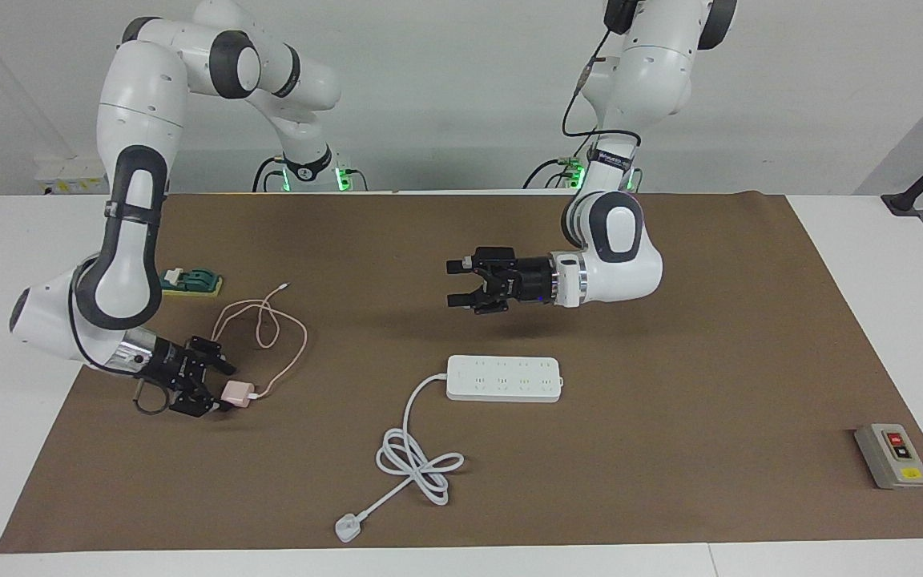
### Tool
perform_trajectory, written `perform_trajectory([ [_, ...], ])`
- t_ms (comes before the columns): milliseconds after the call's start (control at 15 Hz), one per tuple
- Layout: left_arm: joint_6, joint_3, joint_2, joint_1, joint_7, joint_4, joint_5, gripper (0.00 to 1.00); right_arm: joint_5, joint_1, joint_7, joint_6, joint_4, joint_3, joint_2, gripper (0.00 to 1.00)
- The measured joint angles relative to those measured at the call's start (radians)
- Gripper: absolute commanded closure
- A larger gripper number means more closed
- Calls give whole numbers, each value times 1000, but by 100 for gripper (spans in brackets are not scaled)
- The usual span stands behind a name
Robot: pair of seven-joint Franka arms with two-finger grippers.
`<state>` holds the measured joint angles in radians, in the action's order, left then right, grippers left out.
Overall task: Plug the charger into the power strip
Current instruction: 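Close the right gripper on the pink charger while the left gripper holds the strip, then lift the pink charger with the right gripper off the mat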
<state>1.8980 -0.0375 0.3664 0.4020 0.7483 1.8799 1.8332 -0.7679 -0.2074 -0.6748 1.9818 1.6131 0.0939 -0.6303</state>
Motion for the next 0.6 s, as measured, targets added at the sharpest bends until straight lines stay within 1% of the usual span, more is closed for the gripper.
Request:
perform_trajectory([
  [401, 7, 0, 7, 0, -5, -47, 0, 0, 0, 0, 1, -3, -1, 0, 0, 100],
  [601, 14, 0, 16, 0, -7, -63, 0, 0, 2, 7, 1, -50, -3, 0, 0, 100],
])
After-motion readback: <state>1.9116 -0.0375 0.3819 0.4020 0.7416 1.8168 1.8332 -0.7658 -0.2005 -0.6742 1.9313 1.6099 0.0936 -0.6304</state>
